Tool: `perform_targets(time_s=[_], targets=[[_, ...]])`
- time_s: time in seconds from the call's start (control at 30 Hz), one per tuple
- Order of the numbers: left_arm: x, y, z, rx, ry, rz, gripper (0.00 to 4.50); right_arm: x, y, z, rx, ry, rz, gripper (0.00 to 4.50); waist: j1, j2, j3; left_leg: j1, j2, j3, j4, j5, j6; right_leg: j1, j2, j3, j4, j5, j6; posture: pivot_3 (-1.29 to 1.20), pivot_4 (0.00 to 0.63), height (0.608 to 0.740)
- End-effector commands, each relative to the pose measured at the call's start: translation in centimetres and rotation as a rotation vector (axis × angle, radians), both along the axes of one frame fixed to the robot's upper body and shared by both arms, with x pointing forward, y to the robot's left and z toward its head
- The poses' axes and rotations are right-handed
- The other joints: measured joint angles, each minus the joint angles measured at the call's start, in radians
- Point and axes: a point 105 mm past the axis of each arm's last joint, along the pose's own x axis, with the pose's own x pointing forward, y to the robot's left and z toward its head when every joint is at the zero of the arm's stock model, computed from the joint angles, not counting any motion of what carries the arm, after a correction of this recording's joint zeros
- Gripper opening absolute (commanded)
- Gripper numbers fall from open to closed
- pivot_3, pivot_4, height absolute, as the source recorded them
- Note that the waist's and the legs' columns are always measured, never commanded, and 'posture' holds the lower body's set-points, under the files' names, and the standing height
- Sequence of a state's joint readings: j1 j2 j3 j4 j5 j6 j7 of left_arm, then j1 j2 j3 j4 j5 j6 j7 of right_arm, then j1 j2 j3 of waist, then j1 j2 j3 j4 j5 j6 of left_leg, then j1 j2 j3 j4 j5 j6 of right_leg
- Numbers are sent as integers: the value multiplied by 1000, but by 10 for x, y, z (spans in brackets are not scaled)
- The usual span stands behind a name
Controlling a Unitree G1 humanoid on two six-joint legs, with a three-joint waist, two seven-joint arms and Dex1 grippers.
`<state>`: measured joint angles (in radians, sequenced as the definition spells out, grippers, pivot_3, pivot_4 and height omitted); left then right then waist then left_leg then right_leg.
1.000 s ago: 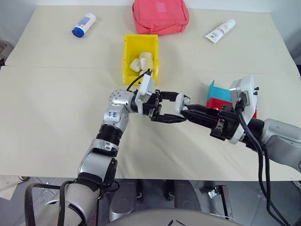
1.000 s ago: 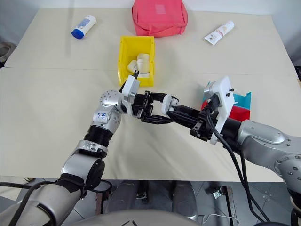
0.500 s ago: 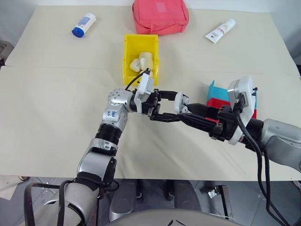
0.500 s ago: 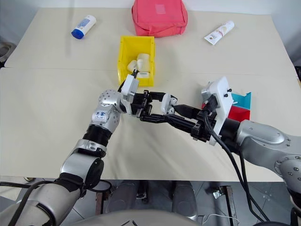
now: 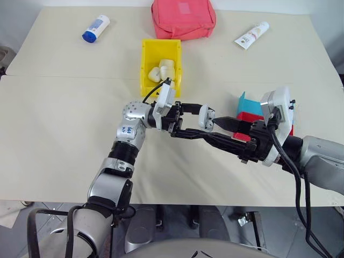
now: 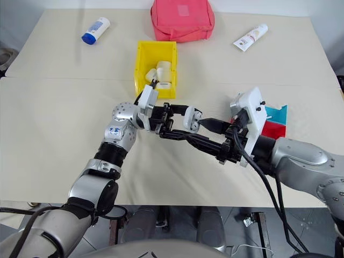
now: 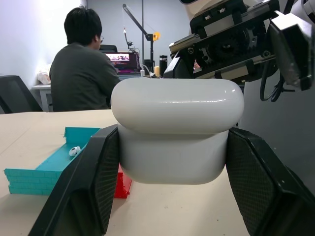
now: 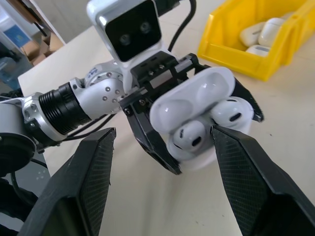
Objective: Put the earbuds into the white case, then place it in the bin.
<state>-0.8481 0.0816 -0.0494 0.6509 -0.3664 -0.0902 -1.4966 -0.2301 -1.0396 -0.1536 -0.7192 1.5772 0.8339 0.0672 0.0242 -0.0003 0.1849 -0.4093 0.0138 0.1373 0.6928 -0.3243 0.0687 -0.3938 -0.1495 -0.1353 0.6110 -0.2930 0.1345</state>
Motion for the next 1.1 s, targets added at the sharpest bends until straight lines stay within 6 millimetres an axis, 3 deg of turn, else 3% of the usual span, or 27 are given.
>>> perform_targets(time_s=[0.03, 0.27, 0.4, 0.5, 0.63, 0.77, 0.87, 0.97, 1.1], targets=[[1, -2, 17, -25, -68, -9, 2800, -3, -5, 8, -31, -21, -21, 3263, 1, 0, 0, 0, 0, 0, 0, 0, 0, 0, 0, 0, 0, 0, 0, 0, 150, 740], [9, -8, 15, 86, -152, 30, 2800, -6, -16, 15, -165, -59, -67, 3263, 0, 0, 0, 0, 0, 0, 0, 0, 0, 0, 0, 0, 0, 0, 0, 0, 150, 740], [14, -13, 12, 161, -204, 63, 2800, -2, -15, 35, -197, -134, -93, 2351, 0, 0, 0, 0, 0, 0, 0, 0, 0, 0, 0, 0, 0, 0, 0, 0, 150, 740], [15, -20, 6, 242, -266, 83, 2800, 6, -4, 48, -239, -202, -91, 1294, -4, 0, 0, 0, 0, -1, 0, 0, 0, 0, -1, 0, -1, 0, 0, 0, 150, 740], [16, -25, 4, 289, -311, 92, 2800, 17, 14, 51, -251, -218, -70, 48, -8, 0, 0, 0, 1, -1, 1, 0, -1, -1, -2, 1, -4, 0, -1, 0, 150, 740], [17, -27, 3, 306, -336, 95, 2800, 29, 25, 46, -263, -204, -72, 48, -9, 0, 0, -4, 1, -2, 2, 0, -1, -2, -2, 0, 0, 0, -2, 0, 150, 740], [18, -29, 6, 302, -342, 102, 2800, 42, 24, 31, -315, -173, -104, 48, -5, 0, 0, -7, 1, -3, 4, -1, -1, -3, -1, -3, 1, 0, -1, 0, 150, 740], [22, -25, 14, 275, -325, 124, 2800, 41, 11, 15, -400, -130, -114, 48, 2, 1, 0, -13, 0, -6, 7, 0, 0, -7, -1, -7, 2, 1, -1, 0, 150, 740], [26, -19, 21, 247, -300, 153, 2800, 32, -3, 8, -454, -100, -114, 48, 2, 1, 0, -14, -1, -7, 7, 0, 1, -6, -1, -8, 1, 1, 0, 0, 150, 740]])
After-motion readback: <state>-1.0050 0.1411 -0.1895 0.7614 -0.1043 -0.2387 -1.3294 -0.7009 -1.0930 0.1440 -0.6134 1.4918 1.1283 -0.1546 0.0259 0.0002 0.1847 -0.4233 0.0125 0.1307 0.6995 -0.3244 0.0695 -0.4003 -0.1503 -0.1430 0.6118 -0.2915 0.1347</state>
